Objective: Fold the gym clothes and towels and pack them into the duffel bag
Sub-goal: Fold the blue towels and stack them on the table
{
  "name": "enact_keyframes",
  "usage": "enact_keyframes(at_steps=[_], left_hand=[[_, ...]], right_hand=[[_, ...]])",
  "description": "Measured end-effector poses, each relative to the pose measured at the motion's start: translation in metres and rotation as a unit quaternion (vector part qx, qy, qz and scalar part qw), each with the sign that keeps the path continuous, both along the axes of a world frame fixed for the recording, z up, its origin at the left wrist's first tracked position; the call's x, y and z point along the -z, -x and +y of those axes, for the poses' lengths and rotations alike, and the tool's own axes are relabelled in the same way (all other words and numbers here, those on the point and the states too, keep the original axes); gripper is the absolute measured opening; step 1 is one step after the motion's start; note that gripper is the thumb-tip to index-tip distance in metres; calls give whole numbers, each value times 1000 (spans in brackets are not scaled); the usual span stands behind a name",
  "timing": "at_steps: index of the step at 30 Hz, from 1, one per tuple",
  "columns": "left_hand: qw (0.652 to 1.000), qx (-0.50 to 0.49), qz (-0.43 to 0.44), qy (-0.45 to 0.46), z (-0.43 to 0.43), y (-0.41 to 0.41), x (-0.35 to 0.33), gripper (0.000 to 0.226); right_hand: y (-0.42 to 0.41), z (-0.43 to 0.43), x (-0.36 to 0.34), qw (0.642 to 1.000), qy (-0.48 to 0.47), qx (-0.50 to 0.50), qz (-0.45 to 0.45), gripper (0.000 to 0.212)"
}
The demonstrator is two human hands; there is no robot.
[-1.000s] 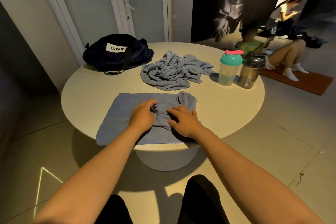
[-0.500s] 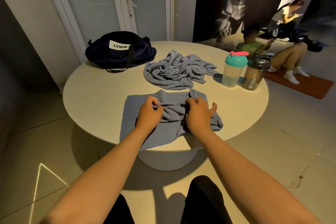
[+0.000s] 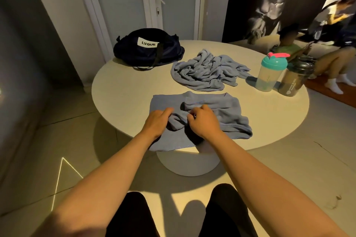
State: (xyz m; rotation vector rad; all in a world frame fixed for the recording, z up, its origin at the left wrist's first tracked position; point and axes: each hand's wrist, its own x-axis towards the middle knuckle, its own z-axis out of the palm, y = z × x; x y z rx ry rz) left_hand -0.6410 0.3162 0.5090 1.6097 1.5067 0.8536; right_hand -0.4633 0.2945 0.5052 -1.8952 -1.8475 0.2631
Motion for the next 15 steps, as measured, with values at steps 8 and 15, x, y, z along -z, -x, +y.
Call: enact_keyframes(at_steps=[8,15], left_hand=[[967,72,238,-52,37,-9,8,32],[900,76,426,44,65,-2,11,57]], right_hand=[[-8,12,-16,997,-10,17,70,19],[-26,45,2,975,203,58,-61,66]])
